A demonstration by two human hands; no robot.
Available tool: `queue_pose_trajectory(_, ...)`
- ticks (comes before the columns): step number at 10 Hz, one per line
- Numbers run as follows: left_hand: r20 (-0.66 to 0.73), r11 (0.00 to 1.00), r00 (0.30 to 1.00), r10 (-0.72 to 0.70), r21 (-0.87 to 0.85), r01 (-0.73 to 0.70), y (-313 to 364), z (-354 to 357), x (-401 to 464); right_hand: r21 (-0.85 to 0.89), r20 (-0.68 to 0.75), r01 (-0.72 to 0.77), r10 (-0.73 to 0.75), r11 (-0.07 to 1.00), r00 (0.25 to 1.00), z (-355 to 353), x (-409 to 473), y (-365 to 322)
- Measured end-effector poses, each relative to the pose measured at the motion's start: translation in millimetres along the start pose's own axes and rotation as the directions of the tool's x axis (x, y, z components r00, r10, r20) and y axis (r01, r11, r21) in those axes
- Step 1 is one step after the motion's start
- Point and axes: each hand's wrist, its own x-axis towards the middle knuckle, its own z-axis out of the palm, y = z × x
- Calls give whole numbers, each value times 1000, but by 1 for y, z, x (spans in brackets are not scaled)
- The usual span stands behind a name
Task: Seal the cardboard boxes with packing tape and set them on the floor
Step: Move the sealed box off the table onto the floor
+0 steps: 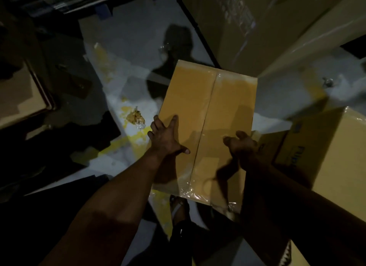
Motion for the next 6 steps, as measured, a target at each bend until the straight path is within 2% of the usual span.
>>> queue_pose_trajectory(1,-89,999,996,14,-31,-17,-7,6,8,15,64,-31,30,999,998,2,24,12)
queue_pose_trajectory(2,-133,998,990,55,5,-55,-14,8,18,-35,97,34,-31,999,995,11,46,24)
queue_pose_trajectory(3,-68,989,994,80,133,-71,-26,22,27,-164,249,25,16,986,968,12,5,5)
queue_pose_trajectory(5,35,970,992,123,205,-128,-21,51,-9,-54,293,36,-19,998,956,31,-52,14)
queue_pose_trajectory(6,55,999,998,24,20,-25,-10,63,-64,-92,313,192,-155,977,937,12,-108,20)
